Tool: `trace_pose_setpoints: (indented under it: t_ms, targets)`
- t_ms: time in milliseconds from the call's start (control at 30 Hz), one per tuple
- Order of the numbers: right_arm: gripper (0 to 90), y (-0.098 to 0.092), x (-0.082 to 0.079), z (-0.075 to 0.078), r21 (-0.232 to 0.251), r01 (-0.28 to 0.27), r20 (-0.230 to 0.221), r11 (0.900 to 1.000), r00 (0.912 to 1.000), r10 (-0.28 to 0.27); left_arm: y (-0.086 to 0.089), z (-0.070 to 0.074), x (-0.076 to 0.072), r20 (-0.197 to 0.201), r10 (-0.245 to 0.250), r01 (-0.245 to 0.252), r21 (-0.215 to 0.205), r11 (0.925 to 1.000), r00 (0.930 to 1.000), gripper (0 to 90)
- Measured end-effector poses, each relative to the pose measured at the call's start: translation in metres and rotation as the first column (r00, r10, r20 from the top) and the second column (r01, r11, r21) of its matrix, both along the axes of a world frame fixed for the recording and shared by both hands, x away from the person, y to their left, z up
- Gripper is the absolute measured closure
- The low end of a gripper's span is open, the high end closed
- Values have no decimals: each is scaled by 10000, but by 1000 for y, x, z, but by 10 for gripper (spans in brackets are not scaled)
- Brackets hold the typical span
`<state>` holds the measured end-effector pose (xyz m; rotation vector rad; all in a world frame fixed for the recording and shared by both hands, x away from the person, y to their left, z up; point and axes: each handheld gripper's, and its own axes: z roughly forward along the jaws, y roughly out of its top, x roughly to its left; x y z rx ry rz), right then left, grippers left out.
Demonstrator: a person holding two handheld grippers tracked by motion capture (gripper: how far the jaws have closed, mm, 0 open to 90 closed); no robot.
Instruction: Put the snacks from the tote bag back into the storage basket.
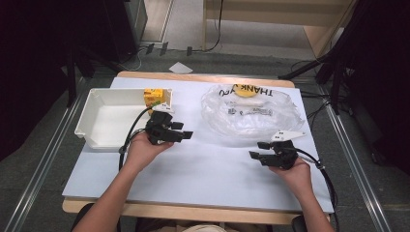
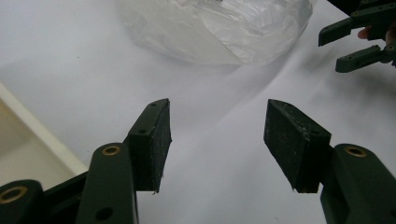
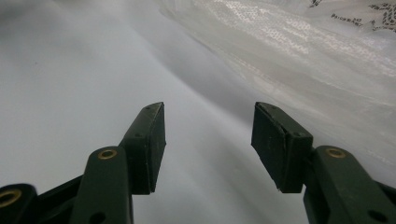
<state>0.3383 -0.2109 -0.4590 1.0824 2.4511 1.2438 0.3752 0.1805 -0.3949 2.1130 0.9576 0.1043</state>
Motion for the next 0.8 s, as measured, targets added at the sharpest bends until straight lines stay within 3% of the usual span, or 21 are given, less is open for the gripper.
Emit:
trace_pose_setpoints:
  t_ms: [467, 800]
  targets:
    - [458, 1, 0, -1, 7, -45, -76, 10000, 10000, 45, -25, -14, -9, 72, -698, 696, 329, 9970, 9975, 417]
    - [458, 2, 0, -1, -26, -36, -106, 10000, 9999, 36, -35, -24, -13, 130, -991, 987, 249, 9948, 9950, 414]
